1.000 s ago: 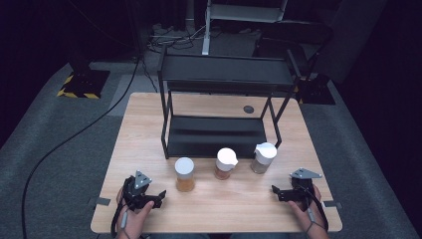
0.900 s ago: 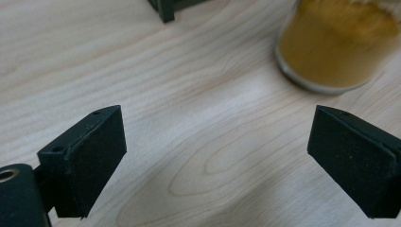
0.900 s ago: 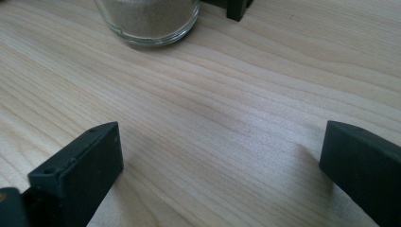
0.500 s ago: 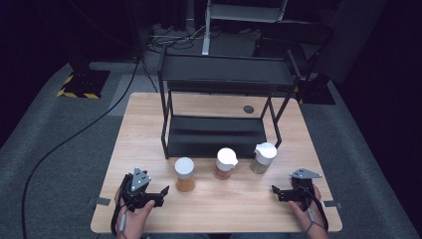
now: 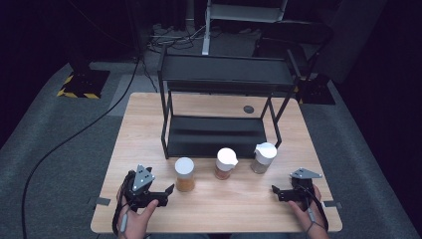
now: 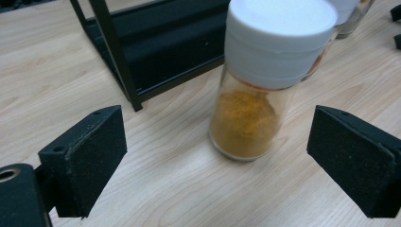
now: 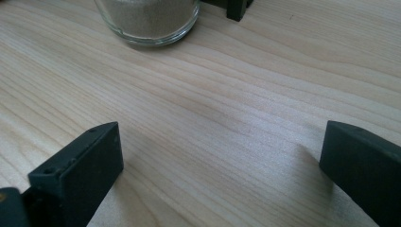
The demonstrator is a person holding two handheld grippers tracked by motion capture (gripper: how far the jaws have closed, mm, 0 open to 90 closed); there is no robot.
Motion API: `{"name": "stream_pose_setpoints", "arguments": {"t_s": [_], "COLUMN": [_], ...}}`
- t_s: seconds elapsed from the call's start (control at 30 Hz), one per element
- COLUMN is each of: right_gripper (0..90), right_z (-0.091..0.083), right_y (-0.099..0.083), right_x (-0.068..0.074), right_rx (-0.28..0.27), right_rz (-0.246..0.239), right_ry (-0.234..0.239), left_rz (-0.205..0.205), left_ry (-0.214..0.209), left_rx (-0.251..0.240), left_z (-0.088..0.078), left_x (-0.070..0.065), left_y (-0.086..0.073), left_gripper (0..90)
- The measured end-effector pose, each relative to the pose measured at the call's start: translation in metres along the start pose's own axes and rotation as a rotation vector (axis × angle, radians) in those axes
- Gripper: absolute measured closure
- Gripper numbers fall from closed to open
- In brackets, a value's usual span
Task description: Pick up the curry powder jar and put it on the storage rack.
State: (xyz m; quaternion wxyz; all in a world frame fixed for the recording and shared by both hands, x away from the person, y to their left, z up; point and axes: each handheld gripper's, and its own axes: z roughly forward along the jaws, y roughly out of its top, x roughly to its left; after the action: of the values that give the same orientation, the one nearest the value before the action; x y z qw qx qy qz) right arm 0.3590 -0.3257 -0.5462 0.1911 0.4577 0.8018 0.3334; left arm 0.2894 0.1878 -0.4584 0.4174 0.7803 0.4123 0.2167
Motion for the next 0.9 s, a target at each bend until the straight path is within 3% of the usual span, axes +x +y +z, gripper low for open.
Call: {"name": "stream_pose_setpoints", "arguments": {"t_s": [0.57, 0.77, 0.9], "right_gripper": [0.0, 0.0, 0.0], "right_z": [0.0, 0.0, 0.0], "right_y": [0.0, 0.0, 0.0], "right_x": [0.0, 0.0, 0.0], "right_rx": [0.0, 0.001, 0.001], "right_rz": [0.0, -0.001, -0.001], "right_ry": [0.0, 0.0, 0.0], "left_rz": [0.006, -0.029, -0.027], "left_ry": [-0.048, -0.06, -0.064], "left_rx": [-0.07, -0.09, -0.092], "left_z": [0.006, 0.011, 0.015], "left_x": [-0.012, -0.013, -0.015], "left_y": [0.018, 0.021, 0.023], "left_gripper": [5.0, 5.0, 5.0]}}
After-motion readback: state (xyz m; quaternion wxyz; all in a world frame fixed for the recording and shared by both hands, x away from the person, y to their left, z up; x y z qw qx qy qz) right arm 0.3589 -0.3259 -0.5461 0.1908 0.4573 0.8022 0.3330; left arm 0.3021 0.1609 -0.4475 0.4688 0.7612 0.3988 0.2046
